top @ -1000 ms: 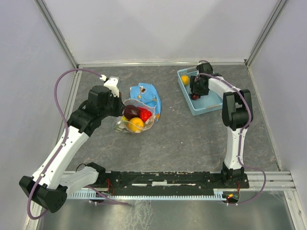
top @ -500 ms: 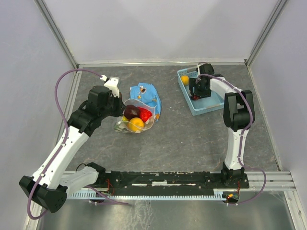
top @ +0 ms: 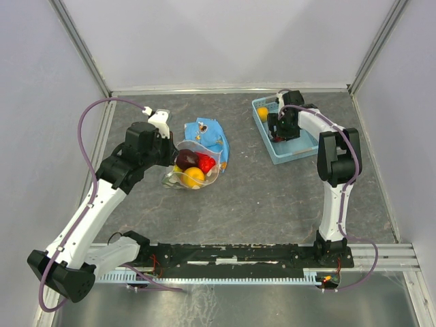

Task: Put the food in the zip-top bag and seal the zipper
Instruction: Pick up the fake fruit from the bin.

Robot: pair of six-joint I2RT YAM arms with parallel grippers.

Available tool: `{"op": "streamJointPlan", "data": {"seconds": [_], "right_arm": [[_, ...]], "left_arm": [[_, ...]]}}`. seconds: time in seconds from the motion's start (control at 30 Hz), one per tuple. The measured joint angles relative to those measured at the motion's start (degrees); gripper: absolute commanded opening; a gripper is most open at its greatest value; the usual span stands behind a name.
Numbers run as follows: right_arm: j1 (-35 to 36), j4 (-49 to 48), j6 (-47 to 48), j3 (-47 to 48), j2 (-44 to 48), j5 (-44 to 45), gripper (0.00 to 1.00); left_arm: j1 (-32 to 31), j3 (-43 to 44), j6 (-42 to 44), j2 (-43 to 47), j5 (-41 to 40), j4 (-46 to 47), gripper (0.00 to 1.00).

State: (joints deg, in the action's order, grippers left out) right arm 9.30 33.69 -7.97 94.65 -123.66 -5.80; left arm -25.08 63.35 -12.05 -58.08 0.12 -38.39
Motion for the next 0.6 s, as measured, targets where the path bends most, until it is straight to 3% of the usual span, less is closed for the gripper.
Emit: {"op": "streamJointPlan", "data": {"seconds": [0.6], "right_arm": [[0.6, 0.5, 2.3, 2.9, -2.0, -0.2, 0.73]], "left_arm": [[0.0, 0.0, 0.0, 0.0, 0.1, 0.0, 0.03]]}}
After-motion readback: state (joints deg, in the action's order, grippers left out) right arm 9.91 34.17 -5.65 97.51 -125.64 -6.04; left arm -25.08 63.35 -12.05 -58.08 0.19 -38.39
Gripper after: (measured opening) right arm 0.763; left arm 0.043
